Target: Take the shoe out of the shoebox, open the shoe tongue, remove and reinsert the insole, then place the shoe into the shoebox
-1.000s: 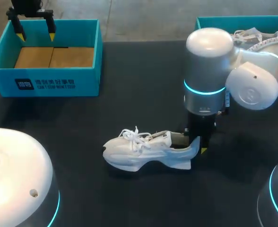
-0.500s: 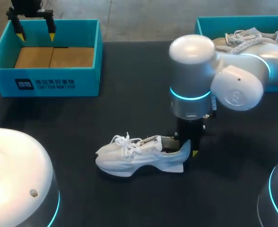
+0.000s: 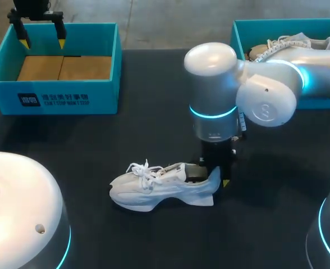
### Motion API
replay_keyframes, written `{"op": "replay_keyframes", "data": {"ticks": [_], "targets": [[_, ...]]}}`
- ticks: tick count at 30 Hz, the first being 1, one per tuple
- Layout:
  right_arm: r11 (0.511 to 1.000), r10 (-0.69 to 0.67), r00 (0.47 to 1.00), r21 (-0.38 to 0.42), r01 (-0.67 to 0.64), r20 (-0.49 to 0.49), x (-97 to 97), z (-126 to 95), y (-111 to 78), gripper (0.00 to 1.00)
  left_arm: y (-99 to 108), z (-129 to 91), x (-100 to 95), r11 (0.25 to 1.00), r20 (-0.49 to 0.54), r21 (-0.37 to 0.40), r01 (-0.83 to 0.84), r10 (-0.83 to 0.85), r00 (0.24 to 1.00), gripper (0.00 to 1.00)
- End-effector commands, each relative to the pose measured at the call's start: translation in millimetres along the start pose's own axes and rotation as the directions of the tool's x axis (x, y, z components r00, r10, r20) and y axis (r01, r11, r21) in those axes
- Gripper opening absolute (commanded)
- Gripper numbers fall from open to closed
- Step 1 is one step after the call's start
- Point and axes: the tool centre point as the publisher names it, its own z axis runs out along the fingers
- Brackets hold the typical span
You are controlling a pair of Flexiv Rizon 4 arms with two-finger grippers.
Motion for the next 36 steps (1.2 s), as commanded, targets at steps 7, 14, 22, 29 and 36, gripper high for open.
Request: {"op": "replay_keyframes", "data": {"ticks": [7, 14, 22, 29, 36], "targets": [[0.999, 0.042, 0.999, 0.005, -0.042, 0.016, 6.1, 12.1, -0.8, 0.00, 0.1, 0.0, 0.0, 1.000, 0.000, 0.000, 0.000, 0.000, 1.000, 1.00], [0.999, 0.053, 0.998, 0.004, -0.053, 0.014, 9.3, 11.0, -1.1, 0.00, 0.1, 0.0, 0.0, 1.000, 0.000, 0.000, 0.000, 0.000, 1.000, 1.00], [0.999, 0.048, 0.999, 0.007, -0.048, -0.002, 10.3, 8.0, -0.8, 0.47, 0.1, 0.0, 0.0, 1.000, 0.000, 0.000, 0.000, 0.000, 1.000, 1.00], [0.999, 0.045, 0.999, 0.001, -0.045, -0.017, 12.1, 0.3, -2.3, 0.99, 0.1, 0.0, 0.0, 1.000, 0.000, 0.000, 0.000, 0.000, 1.000, 1.00], [0.999, 0.036, 0.998, 0.002, -0.036, -0.057, 14.1, -11.9, -5.1, 1.00, 0.1, 0.0, 0.0, 1.000, 0.000, 0.000, 0.000, 0.000, 1.000, 1.00]]}}
